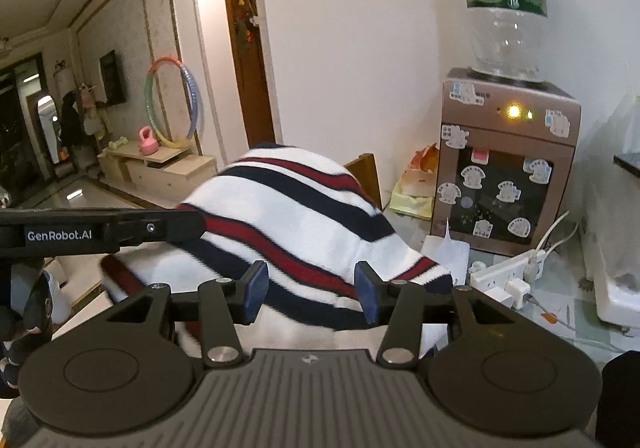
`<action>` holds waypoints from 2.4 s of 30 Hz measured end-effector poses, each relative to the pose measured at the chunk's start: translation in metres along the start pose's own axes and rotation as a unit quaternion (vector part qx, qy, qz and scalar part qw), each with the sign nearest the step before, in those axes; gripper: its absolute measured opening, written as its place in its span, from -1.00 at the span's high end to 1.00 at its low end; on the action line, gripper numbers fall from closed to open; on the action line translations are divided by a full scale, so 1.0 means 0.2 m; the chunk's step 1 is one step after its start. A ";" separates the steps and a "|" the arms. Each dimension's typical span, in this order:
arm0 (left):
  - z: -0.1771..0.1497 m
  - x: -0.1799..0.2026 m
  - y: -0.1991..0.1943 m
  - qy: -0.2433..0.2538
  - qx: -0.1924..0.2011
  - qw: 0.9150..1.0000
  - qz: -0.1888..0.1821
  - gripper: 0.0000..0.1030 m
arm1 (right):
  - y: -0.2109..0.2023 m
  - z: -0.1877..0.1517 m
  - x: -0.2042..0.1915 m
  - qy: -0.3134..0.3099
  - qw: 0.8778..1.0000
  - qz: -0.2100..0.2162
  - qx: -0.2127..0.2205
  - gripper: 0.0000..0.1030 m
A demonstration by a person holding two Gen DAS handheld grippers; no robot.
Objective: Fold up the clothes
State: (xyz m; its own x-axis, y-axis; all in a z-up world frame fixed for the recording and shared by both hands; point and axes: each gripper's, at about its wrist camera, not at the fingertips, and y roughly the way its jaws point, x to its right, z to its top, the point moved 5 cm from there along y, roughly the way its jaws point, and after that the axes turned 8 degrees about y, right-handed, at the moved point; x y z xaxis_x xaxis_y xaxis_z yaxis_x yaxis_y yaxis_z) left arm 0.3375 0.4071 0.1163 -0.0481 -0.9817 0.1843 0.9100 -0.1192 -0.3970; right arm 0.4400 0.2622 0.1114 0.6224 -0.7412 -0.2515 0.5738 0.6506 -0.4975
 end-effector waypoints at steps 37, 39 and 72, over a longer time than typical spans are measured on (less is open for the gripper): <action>-0.29 0.67 -0.97 0.071 0.050 0.996 0.033 -1.00 | -1.22 -0.37 -0.12 -0.008 1.000 -0.010 0.023 -0.99; -0.33 0.70 -0.99 0.065 0.048 0.996 0.033 -1.00 | -1.27 -0.42 -0.12 -0.009 1.000 -0.011 0.022 -0.99; -1.21 0.85 -1.08 0.035 -0.064 0.978 0.197 -1.00 | -1.56 -1.37 0.09 0.029 0.998 -0.063 0.010 -0.99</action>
State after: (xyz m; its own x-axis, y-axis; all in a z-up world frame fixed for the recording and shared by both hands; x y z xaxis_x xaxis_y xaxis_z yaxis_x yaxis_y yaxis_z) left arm 0.0333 0.2288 0.0150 0.2635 -0.9624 -0.0660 0.8053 0.2571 -0.5342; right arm 0.1263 0.0000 0.0345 0.5124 -0.8255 -0.2364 0.6565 0.5541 -0.5119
